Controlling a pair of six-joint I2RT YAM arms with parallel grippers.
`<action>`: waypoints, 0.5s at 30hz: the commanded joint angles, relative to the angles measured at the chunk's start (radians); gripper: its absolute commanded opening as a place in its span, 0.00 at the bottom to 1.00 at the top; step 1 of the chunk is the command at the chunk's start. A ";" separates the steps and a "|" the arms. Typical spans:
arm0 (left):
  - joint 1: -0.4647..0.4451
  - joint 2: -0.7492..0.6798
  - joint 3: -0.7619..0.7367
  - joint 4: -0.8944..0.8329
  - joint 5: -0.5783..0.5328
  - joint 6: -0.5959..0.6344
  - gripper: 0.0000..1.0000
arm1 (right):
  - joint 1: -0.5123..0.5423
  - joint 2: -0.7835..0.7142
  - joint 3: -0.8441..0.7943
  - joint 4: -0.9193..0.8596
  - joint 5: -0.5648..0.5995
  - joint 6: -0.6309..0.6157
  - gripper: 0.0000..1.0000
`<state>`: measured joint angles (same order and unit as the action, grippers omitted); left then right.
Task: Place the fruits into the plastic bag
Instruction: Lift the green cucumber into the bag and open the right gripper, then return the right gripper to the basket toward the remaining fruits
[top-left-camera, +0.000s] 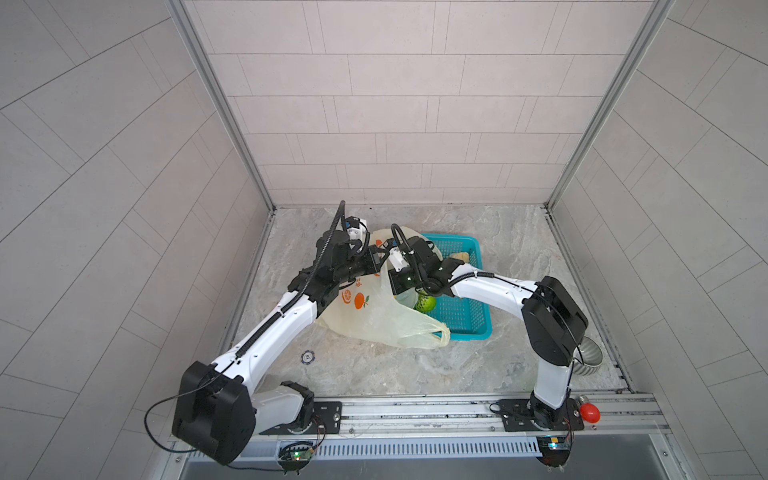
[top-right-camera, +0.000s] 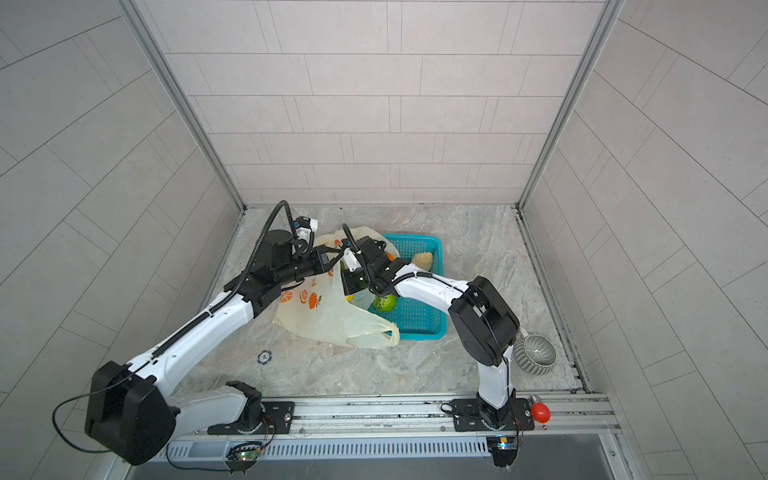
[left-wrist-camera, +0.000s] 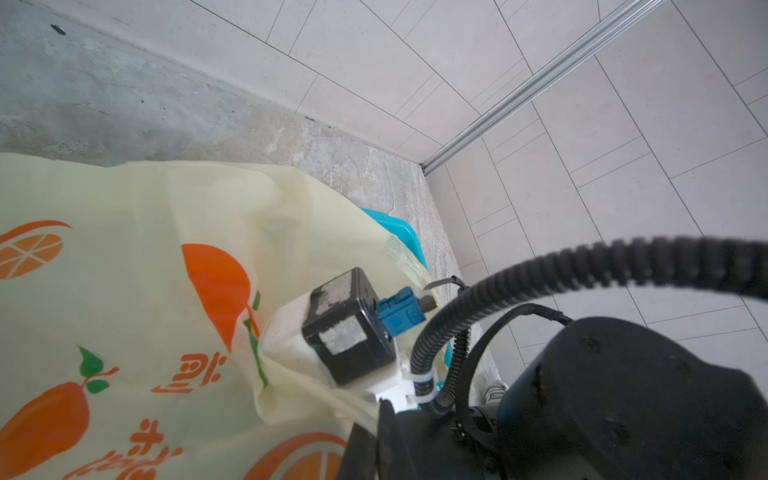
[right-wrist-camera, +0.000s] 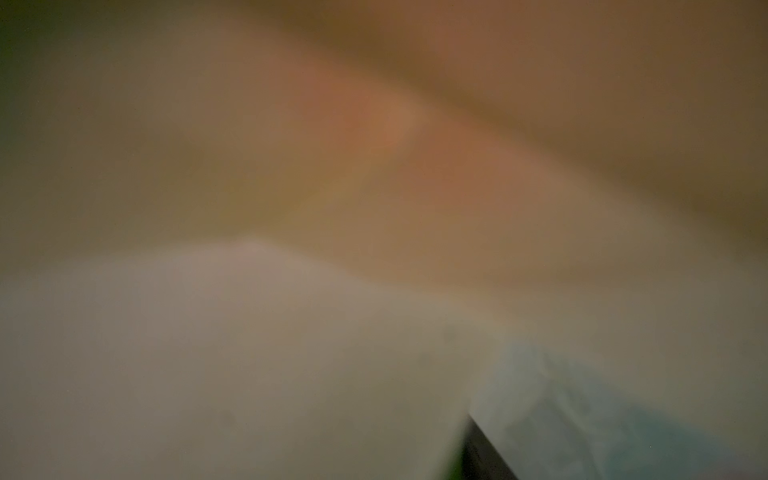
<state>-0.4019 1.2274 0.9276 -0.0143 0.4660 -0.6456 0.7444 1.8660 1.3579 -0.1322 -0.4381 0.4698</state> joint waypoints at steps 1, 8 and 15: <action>-0.007 -0.007 0.033 0.008 -0.005 0.022 0.00 | -0.003 -0.019 -0.014 -0.016 0.029 0.004 0.66; -0.006 -0.017 0.034 0.011 -0.018 0.024 0.00 | -0.034 -0.086 -0.083 -0.017 0.091 0.005 0.78; 0.006 -0.041 0.029 -0.014 -0.004 0.038 0.00 | -0.101 -0.214 -0.169 -0.018 0.192 -0.005 0.78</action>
<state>-0.4015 1.2205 0.9298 -0.0151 0.4591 -0.6289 0.6651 1.7149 1.2114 -0.1238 -0.3222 0.4736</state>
